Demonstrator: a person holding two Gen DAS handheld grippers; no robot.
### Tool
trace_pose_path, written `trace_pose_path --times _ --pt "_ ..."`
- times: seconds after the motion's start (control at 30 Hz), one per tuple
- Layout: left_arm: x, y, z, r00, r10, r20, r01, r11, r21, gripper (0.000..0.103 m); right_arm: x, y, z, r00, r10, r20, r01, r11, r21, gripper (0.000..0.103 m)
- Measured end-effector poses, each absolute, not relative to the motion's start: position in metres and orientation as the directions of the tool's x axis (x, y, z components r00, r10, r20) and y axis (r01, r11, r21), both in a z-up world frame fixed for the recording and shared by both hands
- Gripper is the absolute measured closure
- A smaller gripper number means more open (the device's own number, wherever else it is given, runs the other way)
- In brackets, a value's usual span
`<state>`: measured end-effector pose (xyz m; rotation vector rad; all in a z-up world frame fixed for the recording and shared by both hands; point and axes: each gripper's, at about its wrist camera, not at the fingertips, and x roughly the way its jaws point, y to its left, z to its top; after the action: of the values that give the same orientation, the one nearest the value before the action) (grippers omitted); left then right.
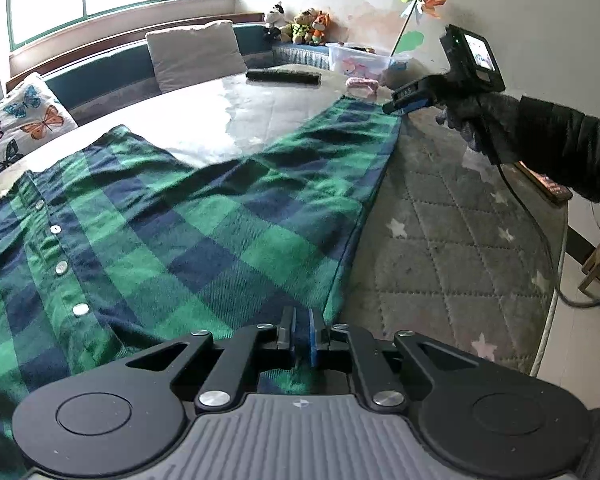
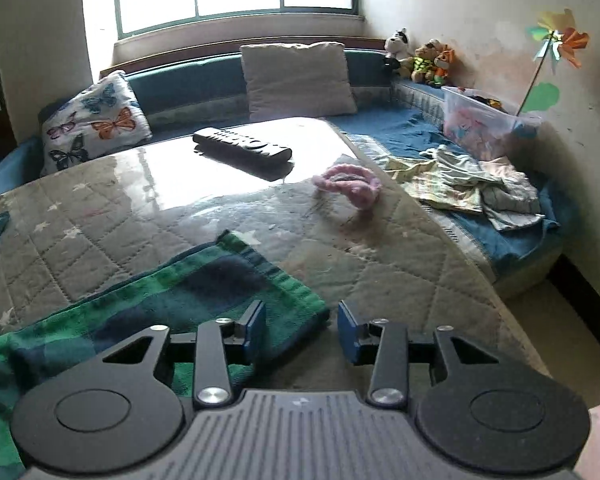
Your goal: Fold clothes
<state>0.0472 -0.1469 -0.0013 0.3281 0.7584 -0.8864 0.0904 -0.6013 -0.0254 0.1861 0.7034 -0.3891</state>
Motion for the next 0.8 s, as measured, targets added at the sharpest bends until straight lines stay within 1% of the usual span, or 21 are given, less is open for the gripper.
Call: trace_pose_path --times 0.03,0.07,0.1,0.13,0.2,0.3,0.4,0.47,0.6,0.67,0.73,0.8 --pt "0.049 -0.148 0.0 0.403 -0.575 -0.712 0.791 0.61 -0.046 0.094 0.091 -0.6 -0.026 0.695 -0.287 -0.659 0.405 0.914 0.03 0.072" --pt "0.05 -0.149 0.002 0.408 -0.575 -0.709 0.786 0.616 -0.047 0.093 0.091 -0.598 -0.025 0.695 -0.288 -0.658 0.403 0.915 0.025 0.084" --pt "0.052 -0.151 0.003 0.415 -0.572 -0.707 0.781 0.623 -0.046 0.092 0.091 -0.598 -0.025 0.696 -0.288 -0.657 0.402 0.915 0.025 0.092" --pt "0.054 -0.152 0.005 0.423 -0.569 -0.705 0.774 0.631 -0.044 0.091 0.091 -0.597 -0.024 0.698 -0.287 -0.656 0.402 0.915 0.026 0.093" --pt "0.058 -0.155 0.007 0.44 -0.561 -0.702 0.761 0.647 -0.039 0.09 0.09 -0.594 -0.017 0.7 -0.294 -0.651 0.402 0.915 0.019 0.095" --pt "0.064 -0.16 0.007 0.447 -0.561 -0.697 0.751 0.659 -0.048 0.089 0.085 -0.591 -0.004 0.722 -0.312 -0.618 0.399 0.917 0.003 0.095" --pt "0.069 -0.167 -0.001 0.436 -0.555 -0.709 0.75 0.659 -0.055 0.089 0.085 -0.594 -0.003 0.711 -0.324 -0.624 0.411 0.912 -0.005 0.095" --pt "0.071 -0.17 -0.008 0.423 -0.555 -0.716 0.751 0.657 -0.067 0.089 0.087 -0.596 -0.01 0.694 -0.32 -0.645 0.42 0.907 0.001 0.095" --pt "0.068 -0.168 -0.009 0.42 -0.566 -0.71 0.747 0.66 -0.085 0.082 0.081 -0.593 0.003 0.717 -0.309 -0.625 0.418 0.908 0.032 0.095" --pt "0.065 -0.164 -0.005 0.43 -0.571 -0.699 0.747 0.66 -0.079 0.081 0.077 -0.586 0.023 0.747 -0.291 -0.598 0.398 0.916 0.051 0.095" --pt "0.062 -0.157 0.002 0.452 -0.577 -0.68 0.739 0.669 -0.075 0.077 0.074 -0.58 0.044 0.776 -0.272 -0.57 0.375 0.924 0.07 0.095" --pt "0.06 -0.146 0.009 0.482 -0.576 -0.66 0.722 0.688 -0.074 0.068 0.07 -0.566 0.067 0.811 -0.238 -0.535 0.333 0.939 0.087 0.095"
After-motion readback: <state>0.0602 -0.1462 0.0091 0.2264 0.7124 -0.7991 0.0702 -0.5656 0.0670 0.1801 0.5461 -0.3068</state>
